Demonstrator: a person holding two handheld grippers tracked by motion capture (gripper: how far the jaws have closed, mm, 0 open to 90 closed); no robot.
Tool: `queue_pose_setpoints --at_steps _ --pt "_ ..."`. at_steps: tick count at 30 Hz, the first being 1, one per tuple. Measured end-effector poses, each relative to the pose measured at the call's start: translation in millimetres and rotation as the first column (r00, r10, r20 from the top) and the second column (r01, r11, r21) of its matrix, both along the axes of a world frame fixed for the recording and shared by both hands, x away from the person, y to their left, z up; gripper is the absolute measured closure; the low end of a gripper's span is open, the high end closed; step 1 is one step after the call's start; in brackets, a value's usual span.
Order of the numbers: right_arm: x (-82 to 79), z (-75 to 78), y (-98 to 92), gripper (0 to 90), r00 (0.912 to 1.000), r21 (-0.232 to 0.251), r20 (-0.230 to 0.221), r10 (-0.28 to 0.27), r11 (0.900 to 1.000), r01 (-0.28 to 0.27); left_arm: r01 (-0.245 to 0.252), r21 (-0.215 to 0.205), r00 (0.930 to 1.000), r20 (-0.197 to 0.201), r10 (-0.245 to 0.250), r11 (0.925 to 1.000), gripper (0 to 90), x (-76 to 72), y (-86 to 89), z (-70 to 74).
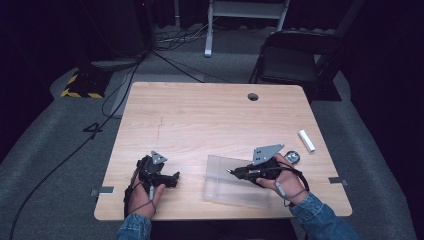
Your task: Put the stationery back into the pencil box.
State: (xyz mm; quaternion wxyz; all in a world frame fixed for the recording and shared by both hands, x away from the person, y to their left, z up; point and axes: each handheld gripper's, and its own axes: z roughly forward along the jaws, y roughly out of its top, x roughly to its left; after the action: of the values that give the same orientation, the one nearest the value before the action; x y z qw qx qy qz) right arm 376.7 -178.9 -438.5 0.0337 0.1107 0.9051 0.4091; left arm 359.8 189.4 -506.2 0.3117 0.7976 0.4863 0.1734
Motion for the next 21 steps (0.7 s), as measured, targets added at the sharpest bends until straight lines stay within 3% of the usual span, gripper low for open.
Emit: queue_pose_setpoints --at_steps 2,6,21 --pt "-0.1 -5.1 -0.1 81.2 0.9999 -0.03 0.016 -0.002 1.0 0.002 0.0 0.0 1.0 0.0 0.0 1.0 0.1 0.0 0.0 0.0" --pt "-0.3 -8.5 -1.1 81.2 0.9998 -0.042 0.017 -0.007 0.999 0.007 0.0 0.0 1.0 0.0 0.0 1.0 0.1 0.0 0.0 0.0" --pt "-0.4 -14.4 3.0 81.1 0.9989 -0.065 0.043 0.019 0.998 -0.017 0.0 0.0 1.0 0.0 0.0 1.0 0.1 0.0 0.0 0.0"
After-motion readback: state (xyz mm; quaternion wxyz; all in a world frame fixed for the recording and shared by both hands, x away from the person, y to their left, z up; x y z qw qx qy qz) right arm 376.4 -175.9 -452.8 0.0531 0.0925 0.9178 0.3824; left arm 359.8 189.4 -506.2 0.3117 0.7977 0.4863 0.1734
